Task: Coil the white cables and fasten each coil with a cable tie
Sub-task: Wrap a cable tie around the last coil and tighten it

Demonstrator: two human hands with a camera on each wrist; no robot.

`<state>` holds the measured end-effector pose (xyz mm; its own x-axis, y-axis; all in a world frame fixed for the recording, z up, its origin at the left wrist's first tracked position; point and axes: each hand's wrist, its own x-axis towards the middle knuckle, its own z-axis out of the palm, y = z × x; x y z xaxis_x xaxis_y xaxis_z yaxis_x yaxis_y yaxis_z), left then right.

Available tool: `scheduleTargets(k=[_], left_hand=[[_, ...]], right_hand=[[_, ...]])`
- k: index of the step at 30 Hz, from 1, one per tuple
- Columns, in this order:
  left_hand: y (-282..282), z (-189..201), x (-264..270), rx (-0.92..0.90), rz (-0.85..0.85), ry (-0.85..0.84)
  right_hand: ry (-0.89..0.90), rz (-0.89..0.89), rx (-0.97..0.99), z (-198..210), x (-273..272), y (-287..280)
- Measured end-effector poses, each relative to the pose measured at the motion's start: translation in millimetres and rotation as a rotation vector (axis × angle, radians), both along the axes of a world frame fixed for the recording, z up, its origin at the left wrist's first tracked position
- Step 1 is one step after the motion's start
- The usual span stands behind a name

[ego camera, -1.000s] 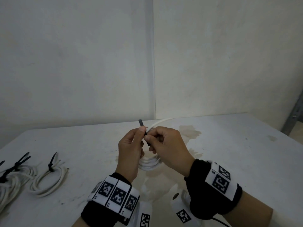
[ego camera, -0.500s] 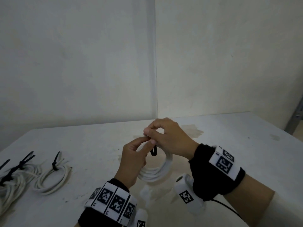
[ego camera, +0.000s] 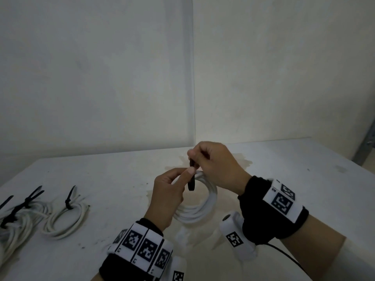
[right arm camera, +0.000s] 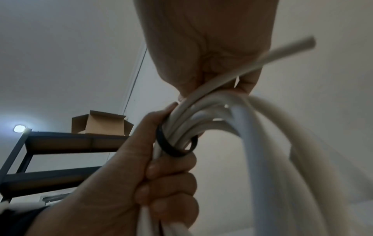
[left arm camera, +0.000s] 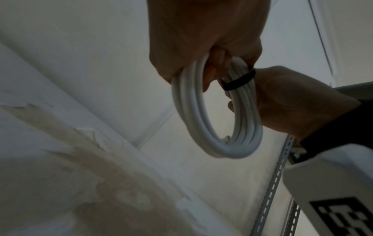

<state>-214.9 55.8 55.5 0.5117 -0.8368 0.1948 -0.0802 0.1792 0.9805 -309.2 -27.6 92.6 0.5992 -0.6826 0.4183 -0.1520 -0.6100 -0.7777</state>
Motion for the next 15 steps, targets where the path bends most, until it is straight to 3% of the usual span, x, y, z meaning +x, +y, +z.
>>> scheduleTargets(k=[9, 15], left_hand=[[0.7, 0.1, -4.8, 0.004, -0.013, -0.013], [2.7, -7.0, -1.2, -0.031, -0.015, -0.010]], right_hand=[[-0.175, -0.119, 0.075, 10.0, -0.2, -5.8], [0.027, 0.064, 0.231, 5.2, -10.8, -2.8]])
